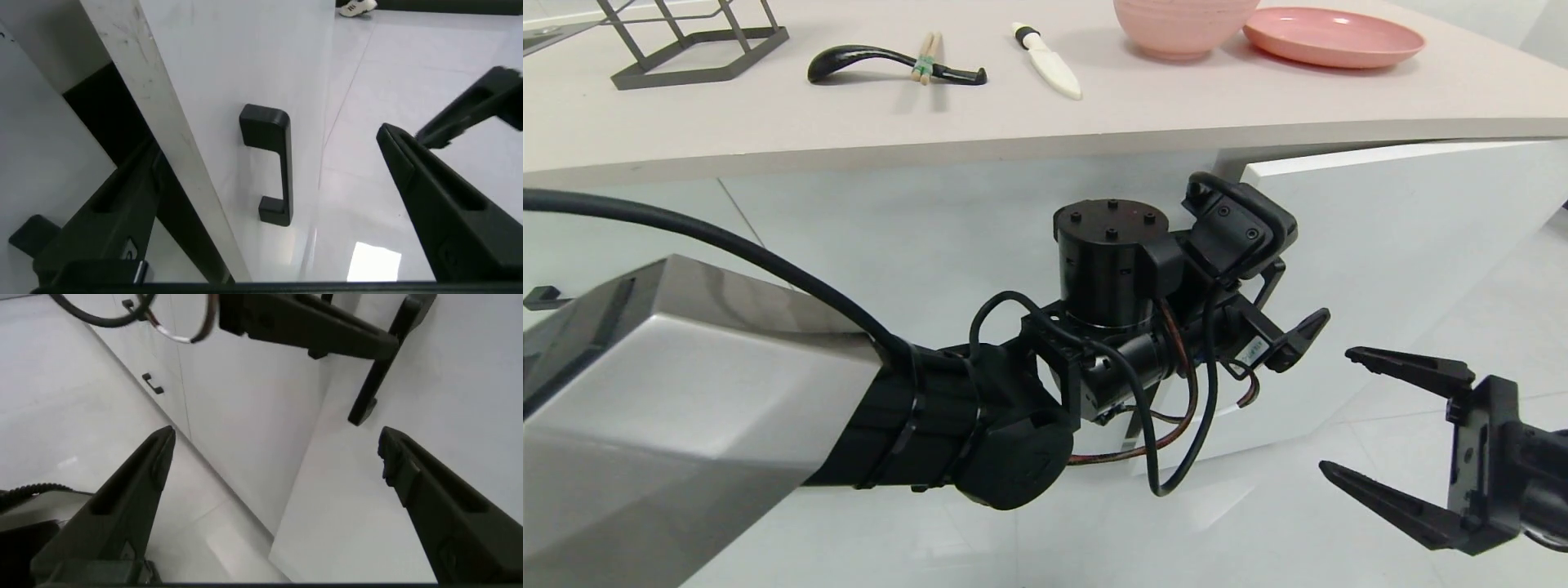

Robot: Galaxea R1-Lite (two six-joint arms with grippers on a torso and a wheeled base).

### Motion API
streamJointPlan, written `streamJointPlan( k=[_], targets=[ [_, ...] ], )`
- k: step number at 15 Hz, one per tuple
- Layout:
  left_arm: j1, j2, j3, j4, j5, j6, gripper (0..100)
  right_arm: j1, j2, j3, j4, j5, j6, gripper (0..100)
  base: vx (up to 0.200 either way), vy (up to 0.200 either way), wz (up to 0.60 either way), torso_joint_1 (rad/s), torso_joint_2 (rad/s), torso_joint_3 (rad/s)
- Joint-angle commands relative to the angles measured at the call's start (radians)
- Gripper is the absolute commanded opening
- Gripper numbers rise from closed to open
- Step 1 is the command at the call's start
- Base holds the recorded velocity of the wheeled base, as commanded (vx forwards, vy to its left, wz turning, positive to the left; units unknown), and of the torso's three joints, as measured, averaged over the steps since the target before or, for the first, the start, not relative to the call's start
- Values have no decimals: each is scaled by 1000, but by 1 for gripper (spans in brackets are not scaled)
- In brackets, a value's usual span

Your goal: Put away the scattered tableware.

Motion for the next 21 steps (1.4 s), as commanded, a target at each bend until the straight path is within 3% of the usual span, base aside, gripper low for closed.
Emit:
streamJointPlan(
  k=[1,15,21],
  targets=[
    [0,4,-2,-1,-2,1,100,-3,-106,49,0,0,-1,100,0,0,0,0,0,0],
    [-25,98,-2,-7,-11,5,100,-3,-340,31,0,1,-3,100,0,0,0,0,0,0],
    [-83,125,-12,-10,-49,3,100,-4,-405,-192,0,-2,0,100,0,0,0,0,0,0]
  ],
)
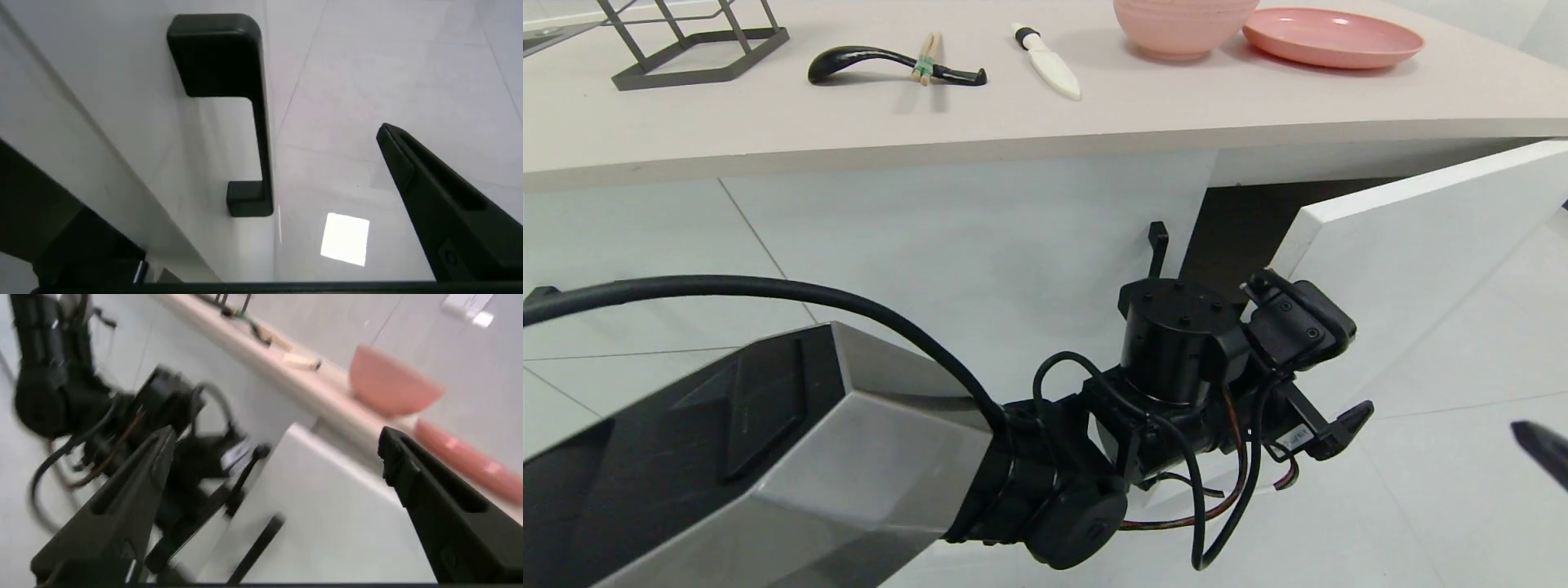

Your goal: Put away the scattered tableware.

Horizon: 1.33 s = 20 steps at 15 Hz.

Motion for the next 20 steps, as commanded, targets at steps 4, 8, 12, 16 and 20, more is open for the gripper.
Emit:
streamJointPlan(
  k=[4,8,12,16,20],
  targets=[
    [-57,4,4,-8,0,1,100,-4,-30,-152,1,-3,1,100,0,0,0,0,0,0],
    [-115,12,9,-10,2,-1,100,-4,-41,-198,1,-5,1,100,0,0,0,0,0,0],
    [-161,41,0,-28,-12,2,100,-6,-48,-250,-1,-7,1,100,0,0,0,0,0,0],
    [-203,101,-66,-48,-32,1,100,-23,-94,-307,1,-8,1,100,0,0,0,0,0,0],
    [-302,251,-261,-46,-62,-10,100,-35,-122,-333,1,-7,1,100,0,0,0,0,0,0]
  ],
)
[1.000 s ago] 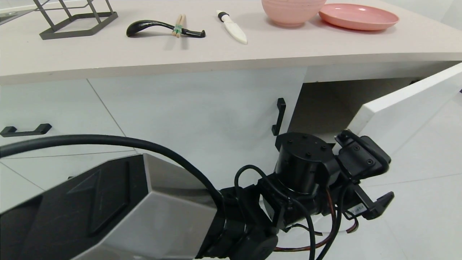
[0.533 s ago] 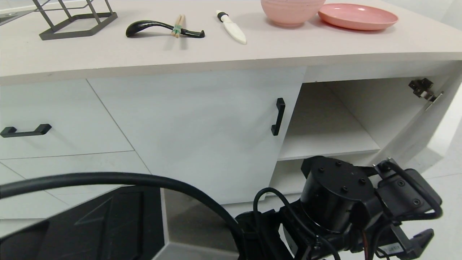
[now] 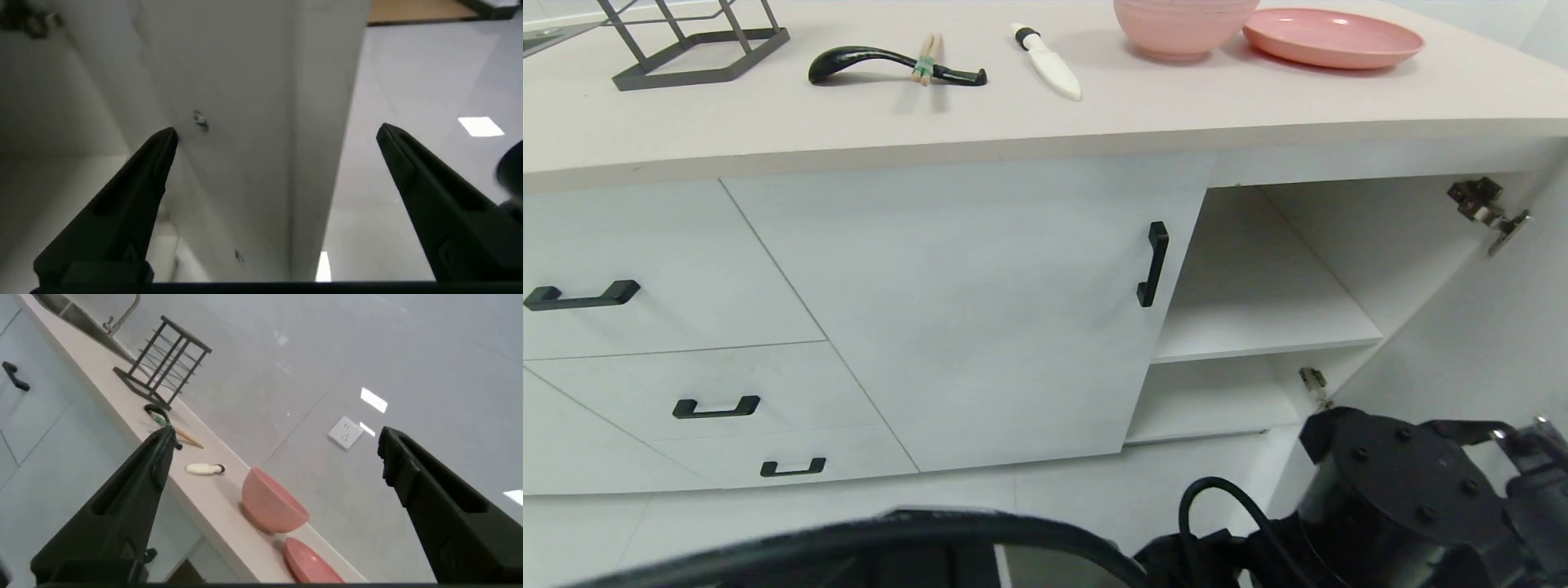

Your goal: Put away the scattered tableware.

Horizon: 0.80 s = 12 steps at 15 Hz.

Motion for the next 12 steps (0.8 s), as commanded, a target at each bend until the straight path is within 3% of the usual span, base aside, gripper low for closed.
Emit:
streamJointPlan(
  k=[1,2,3,5,8,10,12],
  targets=[
    [-58,102,-88,0,-14,-7,100,-1,-17,-9,0,1,0,100,0,0,0,0,0,0],
    [-94,119,-96,-16,-18,-46,100,-1,-34,-27,3,1,0,100,0,0,0,0,0,0],
    [-95,124,-94,-30,-17,-66,100,-1,-41,-43,5,1,0,100,0,0,0,0,0,0],
    [-57,116,-87,-54,-12,-79,100,-3,-61,-54,8,1,0,100,0,0,0,0,0,0],
    [104,-30,-4,-83,-14,-70,100,-3,-72,-23,8,1,0,100,0,0,0,0,0,0],
    [207,-228,165,-162,-12,-75,100,-1,-72,74,6,1,0,100,0,0,0,0,0,0],
    [265,-410,323,-191,-11,-73,100,5,-75,166,0,2,0,100,0,0,0,0,0,0]
  ],
)
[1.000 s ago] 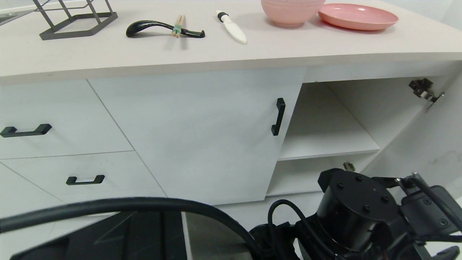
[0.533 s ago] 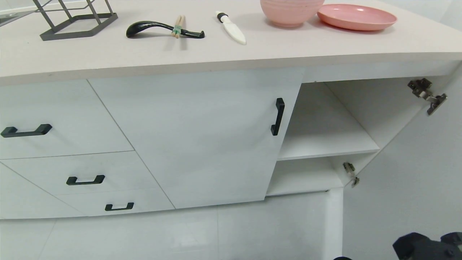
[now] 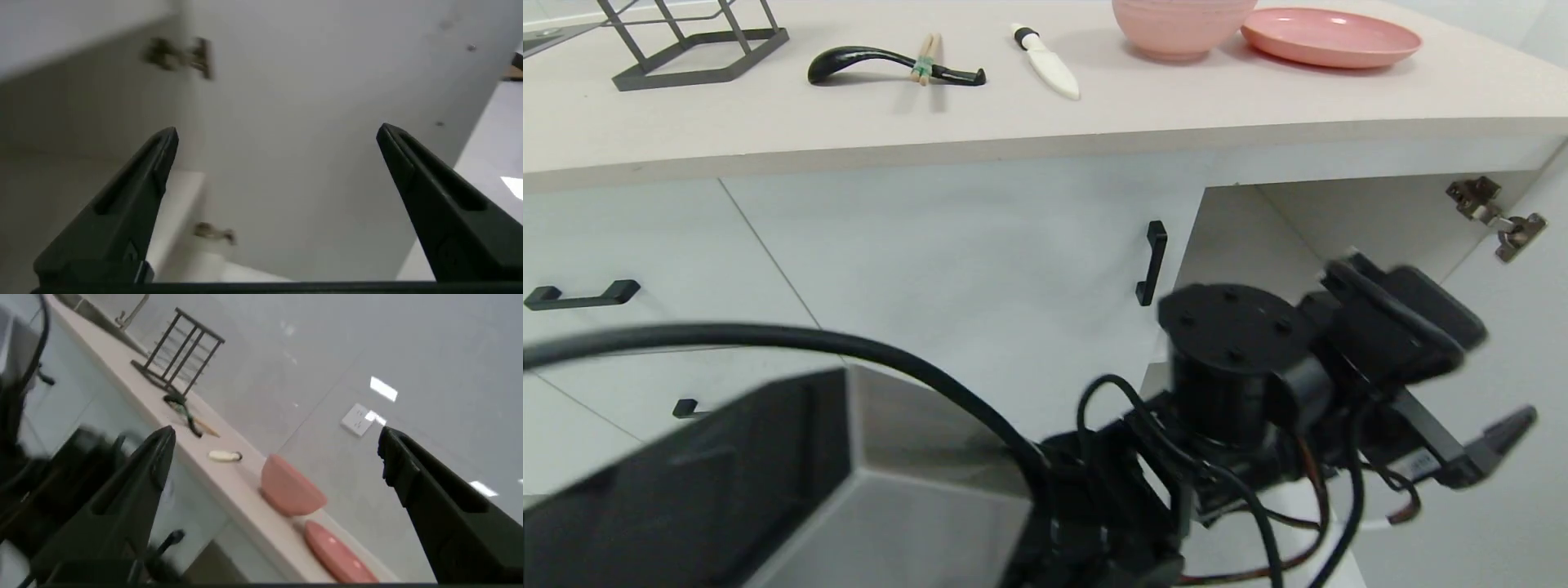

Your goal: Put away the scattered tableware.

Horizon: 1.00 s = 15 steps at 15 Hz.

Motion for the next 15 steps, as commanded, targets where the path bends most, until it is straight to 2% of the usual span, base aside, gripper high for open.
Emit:
streamJointPlan(
  k=[1,2,6,8,9,10,12,14,15],
  targets=[
    [134,-339,292,-82,2,2,100,5,-12,94,-5,1,-2,100,0,0,0,0,0,0],
    [172,-436,402,-105,2,2,100,4,-30,130,-4,1,-2,100,0,0,0,0,0,0],
    [304,-832,706,-96,2,4,100,4,-123,337,-1,-1,0,100,0,0,0,0,0,0],
    [387,-1040,832,-71,3,7,100,2,-164,384,7,-8,6,100,0,0,0,0,0,0],
    [490,-1238,895,-10,3,33,100,-7,-188,389,33,-51,10,100,0,0,0,0,0,0],
    [554,-1379,938,24,5,38,100,-27,-218,390,72,-68,21,100,0,0,0,0,0,0],
    [665,-1666,1062,59,8,41,100,-81,-360,390,199,-70,33,100,0,0,0,0,0,0],
    [769,-1944,1202,96,11,36,100,-99,-624,390,449,-71,35,100,0,0,0,0,0,0],
    [809,-2056,1252,159,11,29,100,-97,-747,390,581,-82,35,100,0,0,0,0,0,0]
  ],
)
